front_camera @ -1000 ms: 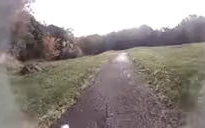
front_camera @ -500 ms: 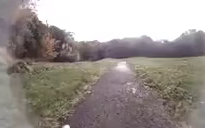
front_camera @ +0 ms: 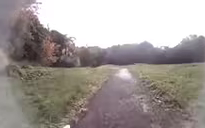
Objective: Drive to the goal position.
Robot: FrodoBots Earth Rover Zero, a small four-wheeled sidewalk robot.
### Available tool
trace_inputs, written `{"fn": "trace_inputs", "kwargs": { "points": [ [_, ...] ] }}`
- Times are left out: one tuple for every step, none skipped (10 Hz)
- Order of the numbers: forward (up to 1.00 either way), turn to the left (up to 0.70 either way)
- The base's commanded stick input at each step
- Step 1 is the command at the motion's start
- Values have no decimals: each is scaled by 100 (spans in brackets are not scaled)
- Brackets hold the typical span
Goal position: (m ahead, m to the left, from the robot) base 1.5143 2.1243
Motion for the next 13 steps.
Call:
{"fn": "trace_inputs", "kwargs": {
  "points": [
    [100,-32],
    [100,-8],
    [100,-2],
    [100,0],
    [100,0],
    [100,0],
    [100,0],
    [100,0],
    [100,0],
    [100,0],
    [100,0],
    [100,0],
    [100,0]
  ]
}}
